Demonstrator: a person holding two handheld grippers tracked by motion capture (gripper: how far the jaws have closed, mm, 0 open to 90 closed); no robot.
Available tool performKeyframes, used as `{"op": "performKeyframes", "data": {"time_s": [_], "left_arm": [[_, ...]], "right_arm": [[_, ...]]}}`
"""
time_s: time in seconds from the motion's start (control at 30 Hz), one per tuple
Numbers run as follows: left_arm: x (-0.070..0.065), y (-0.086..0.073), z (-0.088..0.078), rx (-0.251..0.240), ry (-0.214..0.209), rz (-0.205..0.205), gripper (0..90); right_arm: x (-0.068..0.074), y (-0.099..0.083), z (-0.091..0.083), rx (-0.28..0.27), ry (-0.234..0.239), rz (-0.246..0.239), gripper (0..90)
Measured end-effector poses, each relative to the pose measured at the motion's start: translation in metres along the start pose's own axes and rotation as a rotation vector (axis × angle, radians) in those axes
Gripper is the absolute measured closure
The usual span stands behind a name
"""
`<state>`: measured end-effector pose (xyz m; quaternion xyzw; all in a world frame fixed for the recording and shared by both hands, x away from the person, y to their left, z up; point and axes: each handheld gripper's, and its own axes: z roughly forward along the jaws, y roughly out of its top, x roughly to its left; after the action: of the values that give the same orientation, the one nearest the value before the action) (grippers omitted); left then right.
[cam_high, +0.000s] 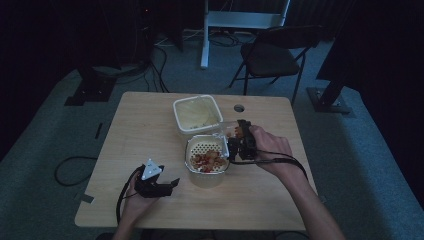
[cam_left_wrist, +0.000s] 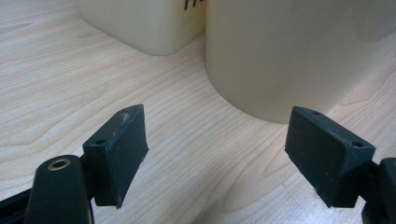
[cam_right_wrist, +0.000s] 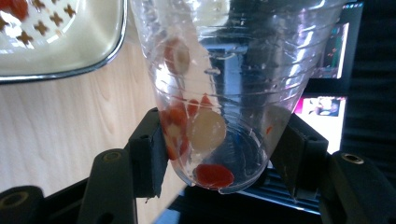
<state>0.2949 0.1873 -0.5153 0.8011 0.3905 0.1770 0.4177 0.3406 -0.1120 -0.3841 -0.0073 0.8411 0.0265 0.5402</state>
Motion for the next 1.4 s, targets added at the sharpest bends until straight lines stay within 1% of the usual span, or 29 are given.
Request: {"op": "performKeyframes", "data": {"time_s": [0.03, 0.07, 0.1, 0.13, 0.2, 0.33, 0.37, 0.47, 0.63, 0.73, 0.87, 0.97, 1.07, 1.13, 1.17, 1.2, 1.23, 1.27, 1.3, 1.33, 1.37, 1.4], "left_arm": [[0.0, 0.0, 0.0, 0.0, -0.001, 0.0, 21.8], [0.0, 0.0, 0.0, 0.0, -0.001, 0.0, 21.8], [0.0, 0.0, 0.0, 0.0, -0.001, 0.0, 21.8], [0.0, 0.0, 0.001, -0.002, -0.002, -0.002, 21.8], [0.0, 0.0, 0.001, 0.0, -0.001, 0.002, 21.8], [0.0, 0.0, 0.001, 0.0, 0.0, 0.002, 21.7], [0.0, 0.0, 0.0, -0.001, -0.001, 0.001, 21.7], [0.0, 0.0, 0.0, 0.001, -0.001, 0.003, 21.8], [0.0, 0.0, 0.001, -0.001, -0.003, 0.001, 21.8], [0.0, 0.0, 0.001, -0.001, -0.004, 0.0, 21.8], [0.0, 0.0, 0.001, -0.001, -0.003, 0.001, 21.8], [0.0, 0.0, 0.0, -0.001, -0.001, 0.002, 21.8], [0.0, 0.0, 0.0, -0.001, -0.003, -0.002, 21.8], [0.0, 0.0, 0.0, 0.0, -0.001, 0.001, 21.8], [0.0, 0.0, 0.0, 0.001, -0.002, 0.005, 21.7], [0.0, 0.0, 0.0, 0.0, -0.002, 0.004, 21.8], [0.0, 0.0, 0.0, -0.001, -0.003, 0.003, 21.8], [0.0, -0.001, 0.0, 0.0, -0.001, 0.004, 21.7], [0.0, -0.001, 0.0, 0.002, 0.0, 0.005, 21.8], [-0.001, -0.001, 0.0, 0.001, -0.001, 0.003, 21.8], [-0.001, -0.001, 0.0, 0.0, -0.002, 0.0, 21.8], [0.0, -0.001, 0.001, -0.001, -0.003, 0.002, 21.8]], "right_arm": [[0.0, 0.002, 0.0, 0.008, -0.008, -0.024, 42.4], [0.001, 0.006, 0.001, 0.023, -0.02, -0.07, 42.4], [0.001, 0.006, 0.001, 0.023, -0.02, -0.07, 42.4], [0.001, 0.009, 0.001, 0.028, -0.028, -0.091, 42.4], [0.001, 0.014, 0.0, 0.044, -0.053, -0.155, 42.5], [0.005, 0.025, -0.005, 0.053, -0.104, -0.254, 42.6], [0.005, 0.026, -0.006, 0.064, -0.116, -0.28, 42.6], [0.005, 0.028, -0.005, 0.081, -0.138, -0.318, 42.7], [0.004, 0.029, -0.005, 0.091, -0.161, -0.344, 42.7], [0.004, 0.032, -0.006, 0.091, -0.176, -0.373, 42.7], [0.006, 0.034, -0.008, 0.091, -0.184, -0.382, 42.7], [0.008, 0.036, -0.009, 0.085, -0.183, -0.411, 42.7], [0.006, 0.036, -0.007, 0.099, -0.196, -0.406, 42.8], [0.01, 0.038, -0.009, 0.081, -0.186, -0.424, 42.9], [0.009, 0.038, -0.01, 0.073, -0.19, -0.425, 42.8], [0.006, 0.037, -0.008, 0.082, -0.2, -0.393, 42.9], [0.004, 0.036, -0.007, 0.091, -0.195, -0.372, 42.9], [0.003, 0.036, -0.005, 0.096, -0.187, -0.37, 42.9], [0.006, 0.035, -0.006, 0.091, -0.18, -0.397, 42.9], [0.007, 0.034, -0.006, 0.087, -0.189, -0.409, 42.9], [0.004, 0.033, -0.006, 0.09, -0.202, -0.366, 42.9], [0.002, 0.033, -0.006, 0.088, -0.193, -0.341, 42.9]]}}
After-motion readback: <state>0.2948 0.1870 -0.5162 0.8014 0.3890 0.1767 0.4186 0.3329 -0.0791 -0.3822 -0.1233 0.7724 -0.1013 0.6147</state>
